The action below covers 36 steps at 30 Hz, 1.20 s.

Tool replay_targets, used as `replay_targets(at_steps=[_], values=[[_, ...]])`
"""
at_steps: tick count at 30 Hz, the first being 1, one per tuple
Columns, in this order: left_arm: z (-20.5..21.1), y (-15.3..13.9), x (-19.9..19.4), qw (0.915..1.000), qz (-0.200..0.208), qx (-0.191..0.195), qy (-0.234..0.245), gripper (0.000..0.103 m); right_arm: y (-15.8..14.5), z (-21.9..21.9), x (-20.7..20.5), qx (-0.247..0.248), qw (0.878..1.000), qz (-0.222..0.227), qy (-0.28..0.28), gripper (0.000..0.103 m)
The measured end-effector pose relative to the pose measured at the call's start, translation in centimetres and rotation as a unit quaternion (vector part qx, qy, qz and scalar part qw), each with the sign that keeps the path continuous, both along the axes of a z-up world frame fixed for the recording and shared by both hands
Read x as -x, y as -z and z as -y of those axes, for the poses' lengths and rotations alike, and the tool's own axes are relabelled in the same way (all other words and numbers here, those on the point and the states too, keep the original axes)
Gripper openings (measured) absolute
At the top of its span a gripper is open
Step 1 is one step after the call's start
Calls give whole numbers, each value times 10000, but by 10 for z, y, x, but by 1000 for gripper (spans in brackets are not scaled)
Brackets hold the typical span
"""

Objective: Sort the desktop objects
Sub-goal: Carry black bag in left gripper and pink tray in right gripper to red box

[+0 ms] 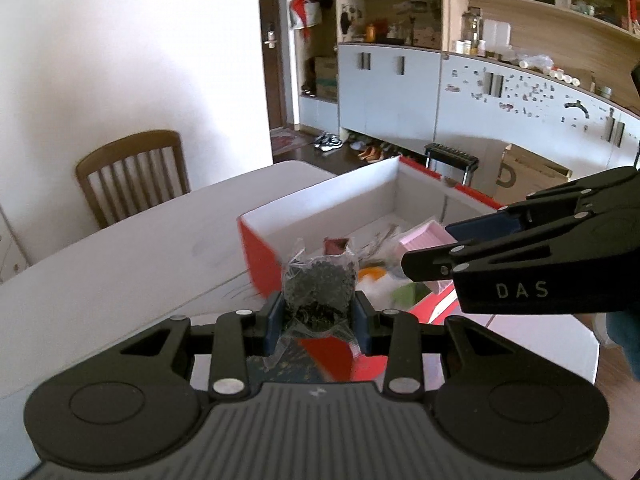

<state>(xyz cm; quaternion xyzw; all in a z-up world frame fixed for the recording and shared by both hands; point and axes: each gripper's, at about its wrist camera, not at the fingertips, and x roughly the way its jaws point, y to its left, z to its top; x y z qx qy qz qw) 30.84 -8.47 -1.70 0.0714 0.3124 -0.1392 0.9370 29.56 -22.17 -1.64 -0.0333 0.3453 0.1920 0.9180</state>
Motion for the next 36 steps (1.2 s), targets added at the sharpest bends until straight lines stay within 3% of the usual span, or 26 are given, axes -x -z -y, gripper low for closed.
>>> replay_targets(at_steps=[9,18,36], values=[[42,1,-26,9998,7,-68,183,35,0,43,-16,21,9997,58,225,40],[56,4,-55,9996,-107,-173,177,35,6,75,-45,91,9991,16,423,40],[56,40,-132,9951,-900,-403,51,35,46,70,-125,332,9974,-459,449,40]])
